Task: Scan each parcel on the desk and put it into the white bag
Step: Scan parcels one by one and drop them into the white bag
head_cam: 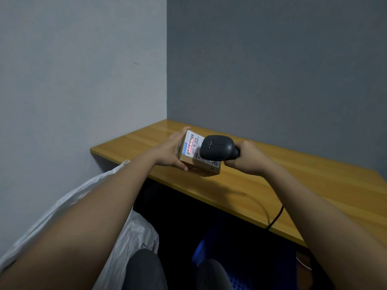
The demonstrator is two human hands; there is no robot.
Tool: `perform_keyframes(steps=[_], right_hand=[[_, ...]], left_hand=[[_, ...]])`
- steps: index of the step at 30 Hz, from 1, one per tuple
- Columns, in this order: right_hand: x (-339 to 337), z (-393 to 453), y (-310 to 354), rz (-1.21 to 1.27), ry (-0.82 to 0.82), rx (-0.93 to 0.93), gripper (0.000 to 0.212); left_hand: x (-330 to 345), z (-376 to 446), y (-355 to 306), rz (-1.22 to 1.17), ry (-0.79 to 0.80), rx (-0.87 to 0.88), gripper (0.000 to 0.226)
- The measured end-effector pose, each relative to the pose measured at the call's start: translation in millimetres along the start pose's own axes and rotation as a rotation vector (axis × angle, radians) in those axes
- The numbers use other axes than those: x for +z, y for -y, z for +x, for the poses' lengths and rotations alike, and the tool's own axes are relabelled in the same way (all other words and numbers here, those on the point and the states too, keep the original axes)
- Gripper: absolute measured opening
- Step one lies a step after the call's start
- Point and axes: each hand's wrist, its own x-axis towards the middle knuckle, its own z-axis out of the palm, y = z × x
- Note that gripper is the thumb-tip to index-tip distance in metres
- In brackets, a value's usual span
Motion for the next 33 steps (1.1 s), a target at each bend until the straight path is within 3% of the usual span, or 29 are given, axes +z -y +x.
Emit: perform_keyframes(steps=[10,16,20,24,28,33], right_hand=[[6.2,13.2,-9.0,0.242,-0.041,0.006,0.012],[14.0,41.6,-16.5,0.447,-0.051,0.054,0.022],[27.5,70.4,-20.1,0.482,-0.116,0.123,0.018],[47.7,97.8,-24.0,0.557,-0.134,0.211,0.014],[71.4,125.5,-35.9,0.396,-0.015,0.333,0.026],[111.4,148.2,-65.1,0.071,0.132,0.433,0.03]], left_hand=[[4.6,15.1,9.6,-0.05,-0.049,-0.026,0.134],[8.6,26.6,29.4,-0.219,-0.085,-0.116,0.135],[12.3,37.7,63.0,-0.33,-0.206,-0.216,0.139],[12.6,34.9,88.2,-0.34,-0.35,-0.319,0.13],[11.6,33.3,98.0,-0.348,-0.484,-0.411,0.134],[18.4,41.1,115.0,-0.366,-0.494,-0.4,0.132]])
